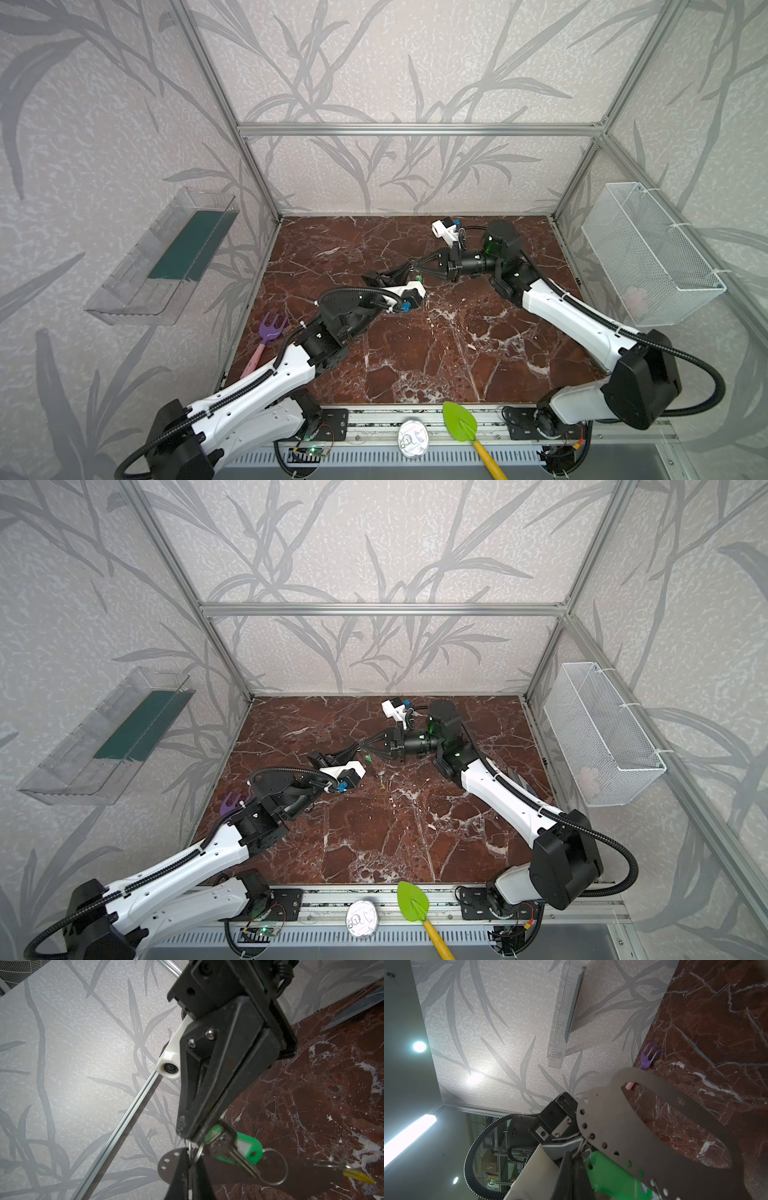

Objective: Put the keys on the keyring
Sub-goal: 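Bring the plate back up between both grippers, right gripper reaching to the ring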

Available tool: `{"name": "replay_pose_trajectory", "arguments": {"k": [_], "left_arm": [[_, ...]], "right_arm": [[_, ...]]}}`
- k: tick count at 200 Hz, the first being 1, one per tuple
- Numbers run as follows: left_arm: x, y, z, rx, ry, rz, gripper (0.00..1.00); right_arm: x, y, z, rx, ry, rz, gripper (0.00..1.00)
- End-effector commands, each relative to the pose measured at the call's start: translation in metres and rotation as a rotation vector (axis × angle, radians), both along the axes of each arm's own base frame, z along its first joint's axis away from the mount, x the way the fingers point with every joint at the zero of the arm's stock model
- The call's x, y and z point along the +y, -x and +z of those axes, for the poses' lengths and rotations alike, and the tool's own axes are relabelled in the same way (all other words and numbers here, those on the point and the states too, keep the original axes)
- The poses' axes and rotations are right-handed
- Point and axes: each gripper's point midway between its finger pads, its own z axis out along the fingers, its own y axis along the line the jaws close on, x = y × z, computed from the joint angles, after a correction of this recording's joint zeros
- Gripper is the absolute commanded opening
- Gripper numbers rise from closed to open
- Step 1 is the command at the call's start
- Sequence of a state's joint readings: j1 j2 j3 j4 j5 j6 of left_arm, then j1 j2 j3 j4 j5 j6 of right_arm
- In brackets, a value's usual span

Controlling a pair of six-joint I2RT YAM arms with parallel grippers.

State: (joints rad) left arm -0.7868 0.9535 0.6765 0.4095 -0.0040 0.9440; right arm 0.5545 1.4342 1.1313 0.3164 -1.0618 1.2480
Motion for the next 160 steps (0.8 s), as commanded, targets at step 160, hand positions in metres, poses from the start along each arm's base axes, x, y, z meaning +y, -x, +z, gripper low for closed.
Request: {"name": "replay_pose_trajectory", "arguments": {"k": [160], "left_arm": [[0.026,0.015,0.045,0.761,0.453,0.040,0.00]], "right_arm": [[-0.048,-0.006,0.052,-1.018,0.352,-0.316,0.36]]}}
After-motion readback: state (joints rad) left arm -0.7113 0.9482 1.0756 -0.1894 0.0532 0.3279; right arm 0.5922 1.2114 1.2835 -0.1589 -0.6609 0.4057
